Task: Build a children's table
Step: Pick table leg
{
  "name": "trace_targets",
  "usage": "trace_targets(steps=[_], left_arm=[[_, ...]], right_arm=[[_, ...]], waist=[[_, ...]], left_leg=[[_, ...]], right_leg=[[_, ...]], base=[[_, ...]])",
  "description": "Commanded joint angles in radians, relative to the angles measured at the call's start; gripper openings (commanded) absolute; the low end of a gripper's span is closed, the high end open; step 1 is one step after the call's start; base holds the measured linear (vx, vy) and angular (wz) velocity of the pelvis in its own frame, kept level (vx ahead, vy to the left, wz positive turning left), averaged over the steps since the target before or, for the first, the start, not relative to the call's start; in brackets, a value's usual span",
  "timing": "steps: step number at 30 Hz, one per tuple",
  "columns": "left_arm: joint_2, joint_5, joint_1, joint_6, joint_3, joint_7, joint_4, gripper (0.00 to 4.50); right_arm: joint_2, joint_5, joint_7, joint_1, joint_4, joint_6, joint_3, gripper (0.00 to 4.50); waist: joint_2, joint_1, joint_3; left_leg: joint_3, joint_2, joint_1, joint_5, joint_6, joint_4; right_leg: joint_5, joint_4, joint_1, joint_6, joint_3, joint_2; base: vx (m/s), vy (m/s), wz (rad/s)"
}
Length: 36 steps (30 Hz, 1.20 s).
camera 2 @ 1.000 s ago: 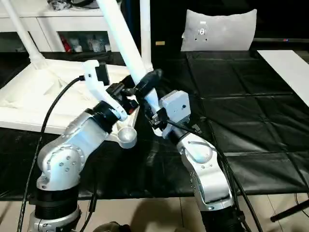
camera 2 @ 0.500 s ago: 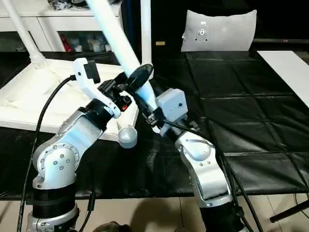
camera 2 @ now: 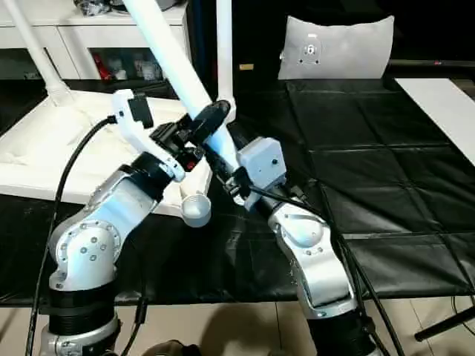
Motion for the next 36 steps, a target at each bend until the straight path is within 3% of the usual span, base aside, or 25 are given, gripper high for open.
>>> trace_targets(steps=[1, 8, 22, 25, 27, 30, 32, 36], left_arm=[[-0.004, -0.008, -0.002, 0.004, 0.002, -0.004, 0.011, 2.32], [-0.007, -0.023, -0.001, 0.006, 0.006, 0.005, 0.017, 1.93], [-0.006, -0.029, -0.004, 0.004, 0.017, 0.009, 0.029, 1.9], [0.009, -0.013, -0.028, -0.013, 0.032, 0.007, 0.065, 1.9], [0.02, -0.002, -0.043, -0.02, 0.039, 0.005, 0.084, 1.9], [0.043, 0.024, -0.079, -0.042, 0.052, 0.002, 0.132, 1.9], [0.049, 0.03, -0.094, -0.05, 0.058, 0.001, 0.15, 1.9], [0.068, 0.036, -0.128, -0.074, 0.077, -0.004, 0.2, 1.88]], right_arm=[[-0.002, 0.003, 0.004, -0.006, 0.002, -0.013, 0.004, 1.84], [-0.005, -0.005, 0.01, -0.01, 0.007, -0.018, 0.008, 1.84], [-0.007, -0.017, 0.011, -0.014, 0.016, -0.023, 0.016, 1.84], [-0.001, 0.006, 0.024, -0.017, 0.021, 0.013, 0.018, 1.84], [-0.003, 0.013, 0.035, -0.02, 0.025, 0.029, 0.022, 1.84], [-0.003, 0.02, 0.043, -0.026, 0.037, 0.06, 0.026, 2.54], [-0.001, 0.027, 0.047, -0.027, 0.04, 0.078, 0.026, 2.56], [0.009, 0.064, 0.061, -0.028, 0.037, 0.121, 0.02, 3.02]], waist=[[-0.016, -0.002, -0.066], [-0.02, -0.003, -0.066], [-0.016, -0.002, -0.066], [-0.01, -0.003, -0.066], [-0.011, -0.004, -0.067], [-0.01, -0.005, -0.068], [-0.009, -0.005, -0.067], [-0.006, -0.004, -0.07]], left_leg=[[-0.044, 0.107, 0.032, -0.243, 0.025, -0.088], [-0.043, 0.108, 0.032, -0.234, 0.03, -0.088], [-0.044, 0.107, 0.033, -0.25, 0.02, -0.089], [-0.044, 0.105, 0.034, -0.256, 0.017, -0.089], [-0.045, 0.104, 0.035, -0.262, 0.015, -0.089], [-0.046, 0.104, 0.036, -0.269, 0.005, -0.091], [-0.045, 0.104, 0.035, -0.272, 0.002, -0.091], [-0.047, 0.105, 0.035, -0.252, 0.006, -0.09]], right_leg=[[-0.107, -0.065, 0.034, -0.221, 0.039, -0.062], [-0.101, -0.065, 0.035, -0.221, 0.039, -0.063], [-0.109, -0.065, 0.034, -0.217, 0.04, -0.063], [-0.108, -0.066, 0.033, -0.218, 0.04, -0.061], [-0.112, -0.065, 0.033, -0.217, 0.039, -0.059], [-0.111, -0.064, 0.032, -0.214, 0.039, -0.058], [-0.105, -0.065, 0.032, -0.214, 0.039, -0.059], [-0.068, -0.061, 0.036, -0.223, 0.038, -0.061]], base=[[0.0, 0.0, 0.0], [0.0, 0.0, 0.0], [0.0, 0.0, 0.0], [0.0, 0.0, 0.0], [0.0, 0.0, 0.0], [0.0, 0.0, 0.0], [0.0, 0.0, 0.0], [0.0, 0.0, 0.0]])
